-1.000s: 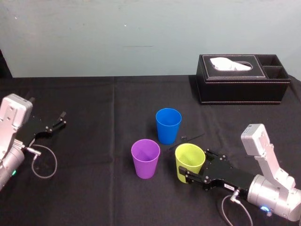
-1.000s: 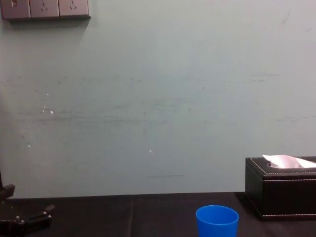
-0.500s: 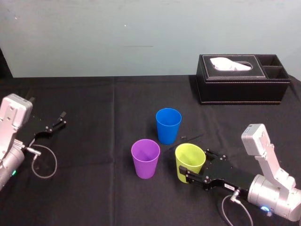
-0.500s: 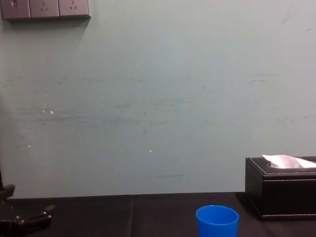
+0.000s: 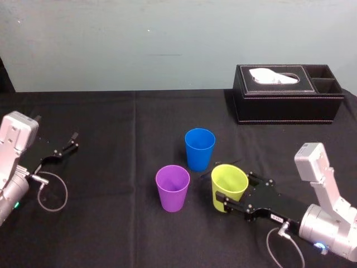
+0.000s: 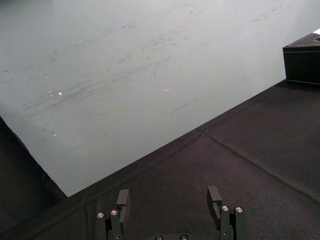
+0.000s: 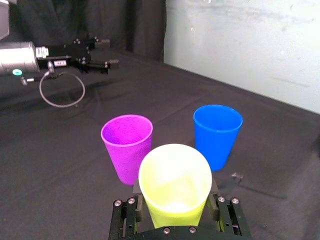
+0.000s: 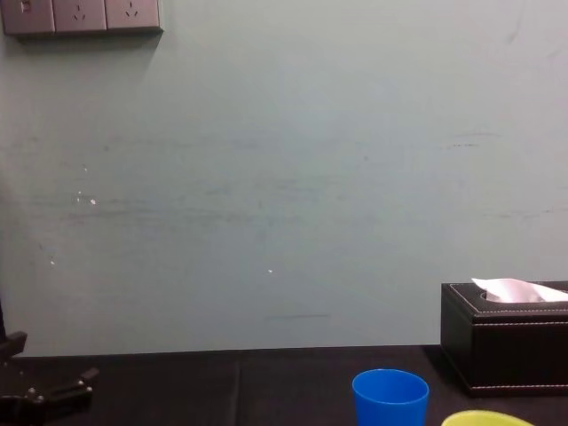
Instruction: Stack the three plastic cups sequentially using one hand.
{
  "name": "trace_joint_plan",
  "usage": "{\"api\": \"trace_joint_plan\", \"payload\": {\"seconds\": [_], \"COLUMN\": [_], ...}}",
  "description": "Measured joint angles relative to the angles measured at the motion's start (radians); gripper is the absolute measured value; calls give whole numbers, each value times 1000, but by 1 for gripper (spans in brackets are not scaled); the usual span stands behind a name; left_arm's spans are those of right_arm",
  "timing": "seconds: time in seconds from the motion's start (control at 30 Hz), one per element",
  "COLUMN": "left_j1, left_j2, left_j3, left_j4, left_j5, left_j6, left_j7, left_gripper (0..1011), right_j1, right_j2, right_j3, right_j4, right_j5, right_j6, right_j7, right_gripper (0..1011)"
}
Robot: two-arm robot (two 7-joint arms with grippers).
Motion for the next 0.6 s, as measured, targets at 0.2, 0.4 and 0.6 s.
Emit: {"api": "trace_joint_plan", "payload": {"seconds": [0.2,0.4,0.6], "left_j1": [0,0,0], "left_j2": [0,0,0], "left_j3": [0,0,0], "left_j4": [0,0,0], "left_j5": [0,0,0], "left_j6": [0,0,0], "left_j7": [0,0,0], "left_gripper": [1010,1010,1010], "right_j1": [-19,-12,26], "right_j2": [17,28,23], "right_j3": [28,55,67], "right_j4": [-64,-134,-172], "right_j5": [10,16,27], "right_j6": [16,63,103], "right_j7": [-19,-48,-66], "right_gripper": [731,731,732]}}
